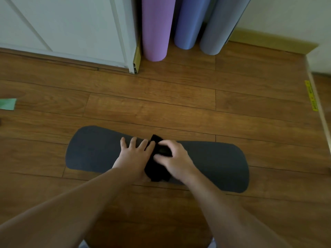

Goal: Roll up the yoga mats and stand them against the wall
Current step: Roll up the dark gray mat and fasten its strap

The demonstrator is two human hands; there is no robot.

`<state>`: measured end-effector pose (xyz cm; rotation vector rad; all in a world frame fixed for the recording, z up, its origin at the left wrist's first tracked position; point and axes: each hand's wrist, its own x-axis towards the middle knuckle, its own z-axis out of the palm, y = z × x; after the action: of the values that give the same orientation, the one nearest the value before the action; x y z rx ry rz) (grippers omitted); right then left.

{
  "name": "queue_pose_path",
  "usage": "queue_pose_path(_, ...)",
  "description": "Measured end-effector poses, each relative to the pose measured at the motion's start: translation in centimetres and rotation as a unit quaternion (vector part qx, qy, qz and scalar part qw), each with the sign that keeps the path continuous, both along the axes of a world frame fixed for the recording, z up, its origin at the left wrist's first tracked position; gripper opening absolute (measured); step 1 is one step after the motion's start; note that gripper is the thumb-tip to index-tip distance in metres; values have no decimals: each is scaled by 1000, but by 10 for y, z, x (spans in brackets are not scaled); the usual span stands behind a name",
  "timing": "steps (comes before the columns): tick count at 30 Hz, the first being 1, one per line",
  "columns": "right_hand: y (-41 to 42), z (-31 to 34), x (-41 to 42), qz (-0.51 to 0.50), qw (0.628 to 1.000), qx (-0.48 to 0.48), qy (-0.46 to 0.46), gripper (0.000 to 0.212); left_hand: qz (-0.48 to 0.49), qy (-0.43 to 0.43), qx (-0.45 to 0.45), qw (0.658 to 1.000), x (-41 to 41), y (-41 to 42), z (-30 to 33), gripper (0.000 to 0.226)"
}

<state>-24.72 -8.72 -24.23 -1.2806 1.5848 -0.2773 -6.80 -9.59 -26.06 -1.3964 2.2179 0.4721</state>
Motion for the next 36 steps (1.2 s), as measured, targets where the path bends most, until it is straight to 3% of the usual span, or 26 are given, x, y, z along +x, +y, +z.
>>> queue_pose_path(2,-15,4,-5,-20,999,27,3,39,1,4,-24,1000,2,11,-1,123)
queue_pose_path(6,-34,-7,11,89,980,53,171,52,2,0,-68,998,2,33,-1,117)
queue_pose_path(8,-41,-7,20,85,973,94,191,49,2,0,-78,997,2,39,-4,119)
queue_pose_path(12,-49,-7,18,-10,985,147,94,19,2,-2,-82,997,6,48,-14,132)
queue_pose_path(16,-39,-15,18,-79,993,71,51,19,4,25,-105,994,11,52,-23,137)
queue_pose_path(21,-28,-20,12,-123,992,-2,37,9,23,39,-114,992,12,56,-25,128)
queue_pose_path(26,-31,-20,-1,-210,977,6,19,16,21,50,-125,991,13,61,-25,122)
queue_pose_path(30,-34,-19,-11,-244,966,59,-56,9,9,42,-113,993,13,59,-23,125)
queue_pose_path(33,-39,-20,-15,-283,943,95,-144,11,6,3,-89,996,6,54,-15,130)
queue_pose_path(36,-38,-20,-13,-348,890,130,-263,21,9,-22,-88,996,-5,50,-6,131)
